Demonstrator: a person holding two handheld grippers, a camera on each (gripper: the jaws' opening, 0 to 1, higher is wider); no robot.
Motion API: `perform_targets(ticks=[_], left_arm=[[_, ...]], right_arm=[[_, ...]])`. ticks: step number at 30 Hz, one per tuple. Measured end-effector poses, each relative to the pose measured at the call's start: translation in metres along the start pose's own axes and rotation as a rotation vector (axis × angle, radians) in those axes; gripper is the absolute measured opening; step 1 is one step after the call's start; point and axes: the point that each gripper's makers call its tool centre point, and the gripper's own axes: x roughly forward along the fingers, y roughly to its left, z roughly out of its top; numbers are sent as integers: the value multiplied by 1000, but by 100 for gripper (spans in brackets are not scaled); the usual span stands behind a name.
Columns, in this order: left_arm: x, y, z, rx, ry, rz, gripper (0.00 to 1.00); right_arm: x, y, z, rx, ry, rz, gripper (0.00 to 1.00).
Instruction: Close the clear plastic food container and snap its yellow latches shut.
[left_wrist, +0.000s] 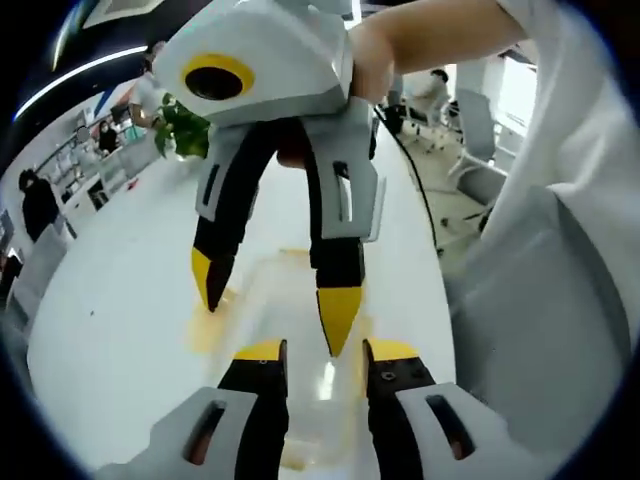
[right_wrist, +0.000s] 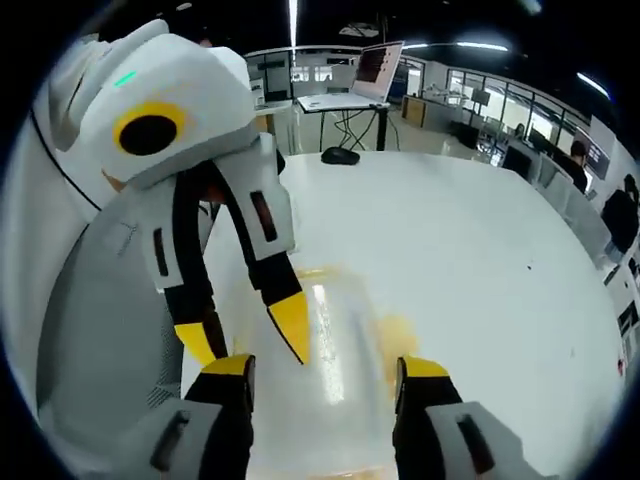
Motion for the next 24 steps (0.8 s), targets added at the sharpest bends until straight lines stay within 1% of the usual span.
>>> perform_targets(ticks=[3, 5, 8, 10, 11, 13, 15, 17, 20, 24], left_arm=[[-1, 1, -1, 6, 7, 8, 33], [-1, 1, -2, 10, 13, 8, 33], [0, 2, -3, 23, 20, 15, 34], [1, 1, -4, 35, 26, 15, 34], [2, 1, -3, 28, 23, 11, 34], [4, 1, -4, 39, 28, 16, 34], [5, 0, -4, 42, 29, 12, 35], [6, 1, -4, 57, 31, 13, 36], [8, 1, -3, 75, 30, 12, 38], [10, -2, -9, 124, 59, 9, 38]], right_arm=[[1, 0, -1, 8, 12, 29, 62], [2, 0, -1, -17, 17, 57, 66], [3, -1, -1, -13, 33, 85, 67], [4, 0, -1, 7, 34, 109, 68], [5, 3, -2, 21, 41, 139, 69], [8, 1, -3, 7, 54, 142, 70], [9, 3, -5, 20, 65, 168, 71], [11, 0, -8, 14, 83, 164, 70], [12, 0, -11, 0, 112, 169, 71], [11, -2, -7, -46, 128, 158, 69]])
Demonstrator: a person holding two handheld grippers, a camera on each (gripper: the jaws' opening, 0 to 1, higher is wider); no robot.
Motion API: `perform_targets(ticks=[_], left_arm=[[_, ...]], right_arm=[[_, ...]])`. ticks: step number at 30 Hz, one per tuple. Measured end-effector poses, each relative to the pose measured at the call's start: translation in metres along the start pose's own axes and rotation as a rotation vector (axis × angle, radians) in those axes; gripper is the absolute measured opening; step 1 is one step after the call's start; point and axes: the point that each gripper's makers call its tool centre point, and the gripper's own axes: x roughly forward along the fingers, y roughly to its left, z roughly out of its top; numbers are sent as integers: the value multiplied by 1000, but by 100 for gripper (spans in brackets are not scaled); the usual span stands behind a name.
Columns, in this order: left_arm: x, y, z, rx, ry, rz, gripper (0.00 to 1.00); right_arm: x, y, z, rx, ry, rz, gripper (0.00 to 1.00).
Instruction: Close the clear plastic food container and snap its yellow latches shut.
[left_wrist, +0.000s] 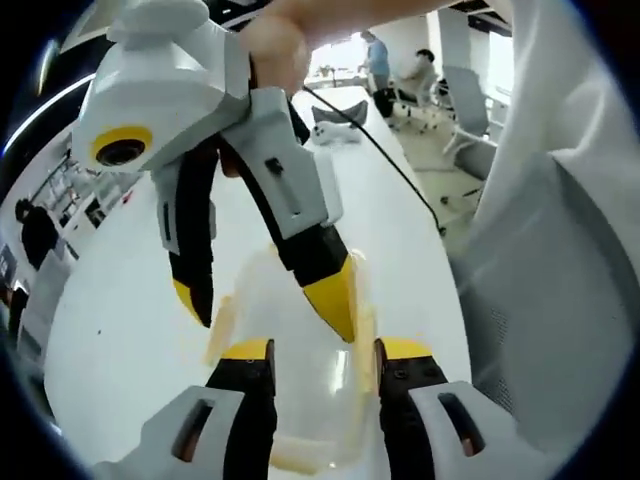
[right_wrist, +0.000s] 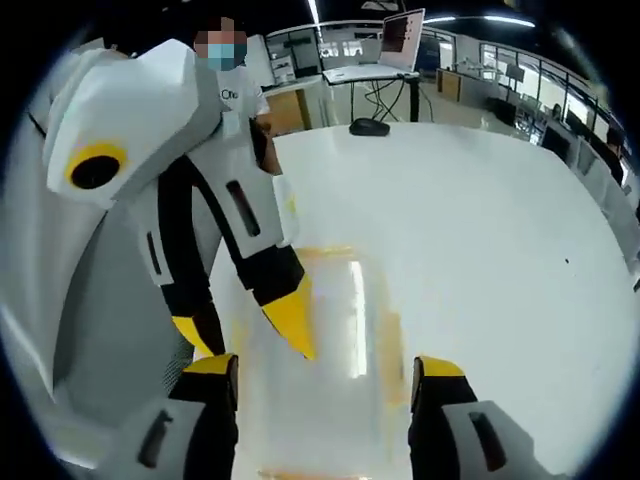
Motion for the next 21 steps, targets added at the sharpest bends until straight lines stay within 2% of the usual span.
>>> perform_targets(ticks=[3, 6, 9, 12, 13, 14, 16, 18, 21], left_arm=[[-1, -2, 0, -1, -3, -11, 37], [-1, -1, 0, 10, 5, -15, 37], [-1, -1, 0, 10, 21, -30, 37], [1, -3, -2, 80, 51, -29, 41], [1, -3, -5, 128, 64, -16, 41], [2, -4, -5, 145, 70, -8, 41], [3, -1, -3, 109, 57, 16, 39], [4, 0, -3, 118, 63, 28, 39], [6, -1, -3, 139, 73, 38, 40]], right_arm=[[-2, -5, 4, -19, -6, -21, 65], [-1, -12, 3, -29, 18, -53, 61], [0, -8, 3, -44, 32, -40, 61], [3, -7, -4, -88, 79, -43, 62], [3, -7, -1, -53, 61, -36, 62], [3, -7, -2, -36, 71, -33, 61], [3, -9, -3, -25, 70, -22, 60], [5, -3, -4, -6, 66, 28, 57], [6, -6, -4, 9, 79, 22, 57]])
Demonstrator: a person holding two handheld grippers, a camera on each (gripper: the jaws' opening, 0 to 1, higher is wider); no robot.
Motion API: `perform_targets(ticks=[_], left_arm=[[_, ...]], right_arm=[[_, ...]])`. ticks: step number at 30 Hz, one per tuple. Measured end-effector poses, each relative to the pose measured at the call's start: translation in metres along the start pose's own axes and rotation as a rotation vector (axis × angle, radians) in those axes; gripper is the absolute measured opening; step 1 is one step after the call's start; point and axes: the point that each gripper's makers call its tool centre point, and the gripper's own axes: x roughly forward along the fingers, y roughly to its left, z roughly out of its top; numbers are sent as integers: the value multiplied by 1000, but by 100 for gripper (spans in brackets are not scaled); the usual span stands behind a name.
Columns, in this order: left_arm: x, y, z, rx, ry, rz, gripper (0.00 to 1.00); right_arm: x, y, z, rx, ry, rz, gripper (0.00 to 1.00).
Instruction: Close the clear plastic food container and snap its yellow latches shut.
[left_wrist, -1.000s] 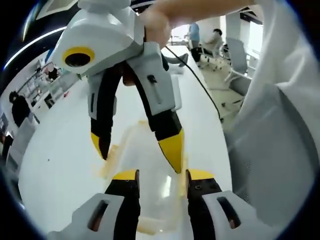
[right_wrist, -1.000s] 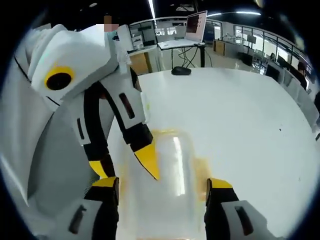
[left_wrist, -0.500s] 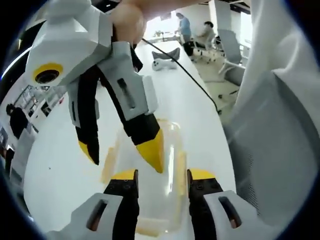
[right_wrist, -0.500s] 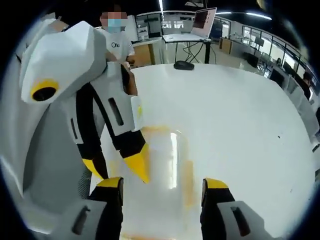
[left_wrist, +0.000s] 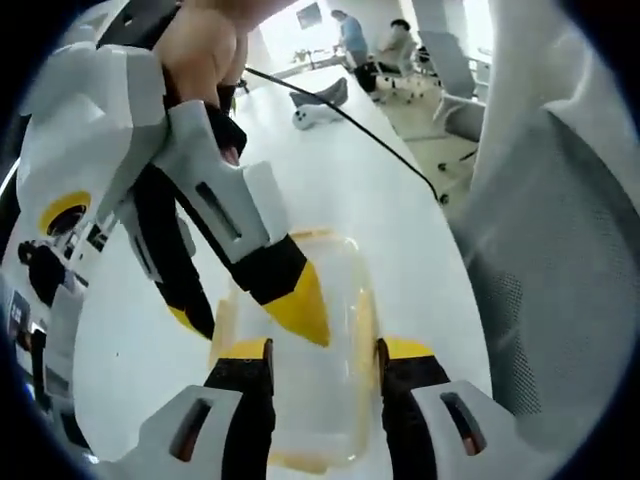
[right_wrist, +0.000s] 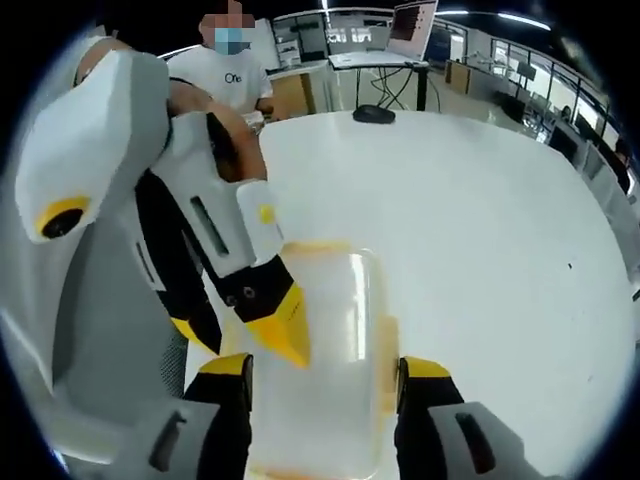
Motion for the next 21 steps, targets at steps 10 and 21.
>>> perform_targets(ticks=[10, 21], left_arm=[[1, 0, -1, 26, 29, 5, 40], [2, 4, 0, -40, 126, -18, 36]], right_arm=[[2, 0, -1, 8, 50, 22, 58], [3, 1, -2, 17, 95, 42, 55]])
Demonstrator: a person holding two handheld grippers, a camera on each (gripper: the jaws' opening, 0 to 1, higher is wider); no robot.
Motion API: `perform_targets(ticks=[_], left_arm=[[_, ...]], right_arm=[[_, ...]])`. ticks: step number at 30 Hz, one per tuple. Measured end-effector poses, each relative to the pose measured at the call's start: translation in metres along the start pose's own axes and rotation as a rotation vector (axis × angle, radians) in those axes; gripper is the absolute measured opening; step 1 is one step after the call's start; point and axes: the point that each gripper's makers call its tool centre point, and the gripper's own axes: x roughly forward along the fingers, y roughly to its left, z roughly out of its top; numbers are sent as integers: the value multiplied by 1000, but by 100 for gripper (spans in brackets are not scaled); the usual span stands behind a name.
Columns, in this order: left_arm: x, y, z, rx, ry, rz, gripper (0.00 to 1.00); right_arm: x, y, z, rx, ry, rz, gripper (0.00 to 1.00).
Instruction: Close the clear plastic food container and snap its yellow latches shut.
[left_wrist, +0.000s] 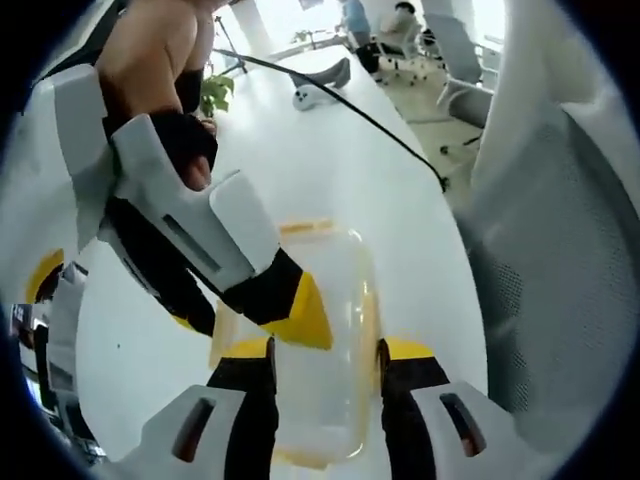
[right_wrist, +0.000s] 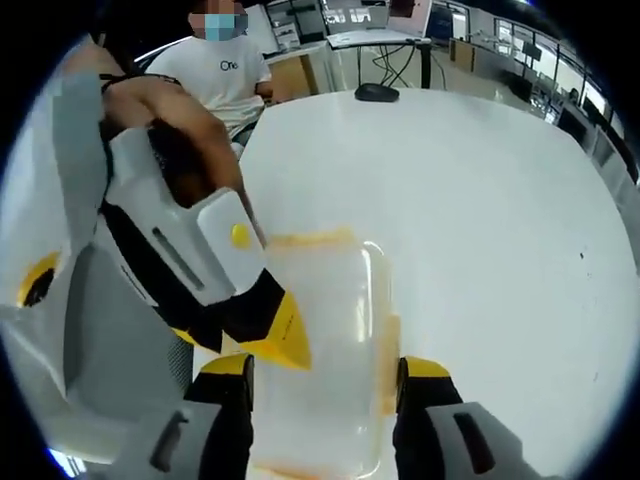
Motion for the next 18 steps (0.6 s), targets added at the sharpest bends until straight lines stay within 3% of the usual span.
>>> perform_targets(ticks=[6, 13, 14, 15, 18], left_arm=[[0, 2, -1, -47, 30, -11, 34], [2, 2, -2, -38, 55, -18, 32], [-1, 9, -8, -27, 87, 30, 31], [4, 3, -4, -34, 93, 29, 31], [3, 3, -4, -32, 66, 11, 31]], right_arm=[[0, -2, 1, 31, -7, -12, 51], [1, -1, 0, 16, 9, -5, 49], [2, -3, -1, 23, 8, 1, 49], [3, -1, 0, 11, 13, 4, 49], [4, -1, 1, 19, 24, 9, 49]])
